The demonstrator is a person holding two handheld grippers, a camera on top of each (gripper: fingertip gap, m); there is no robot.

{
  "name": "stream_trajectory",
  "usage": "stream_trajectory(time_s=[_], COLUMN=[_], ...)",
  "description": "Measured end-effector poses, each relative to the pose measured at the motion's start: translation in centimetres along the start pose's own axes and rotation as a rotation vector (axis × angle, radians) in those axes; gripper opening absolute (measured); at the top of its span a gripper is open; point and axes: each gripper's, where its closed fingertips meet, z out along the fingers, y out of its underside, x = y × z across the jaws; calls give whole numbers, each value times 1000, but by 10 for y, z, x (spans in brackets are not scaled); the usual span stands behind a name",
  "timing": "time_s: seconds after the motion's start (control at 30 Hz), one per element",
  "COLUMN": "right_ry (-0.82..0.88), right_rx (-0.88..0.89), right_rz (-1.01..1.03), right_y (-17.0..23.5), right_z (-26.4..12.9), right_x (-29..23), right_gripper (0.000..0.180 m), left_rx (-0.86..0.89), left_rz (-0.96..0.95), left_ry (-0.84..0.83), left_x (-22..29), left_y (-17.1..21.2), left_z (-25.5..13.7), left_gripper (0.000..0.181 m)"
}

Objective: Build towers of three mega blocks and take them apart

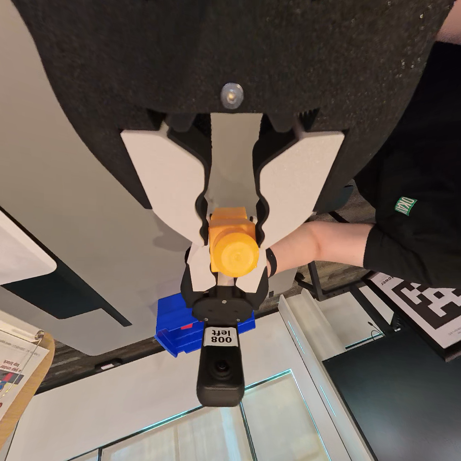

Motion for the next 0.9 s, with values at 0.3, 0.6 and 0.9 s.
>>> stream_trajectory(time_s=[0.3, 0.6, 0.9], right_ry=[-87, -89, -94], right_rx=[-93, -74, -119], right_rz=[44, 7, 26], right_y=[22, 18, 26], right_z=[-1, 1, 3], right_x=[-7, -10, -10], right_gripper=[35, 35, 36], left_rx=[-134, -78, -143], left_rz=[77, 10, 15], left_ry=[-43, 21, -2], left_x=[4, 10, 9], left_y=[15, 8, 15], left_z=[8, 4, 4], left_gripper=[36, 36, 36])
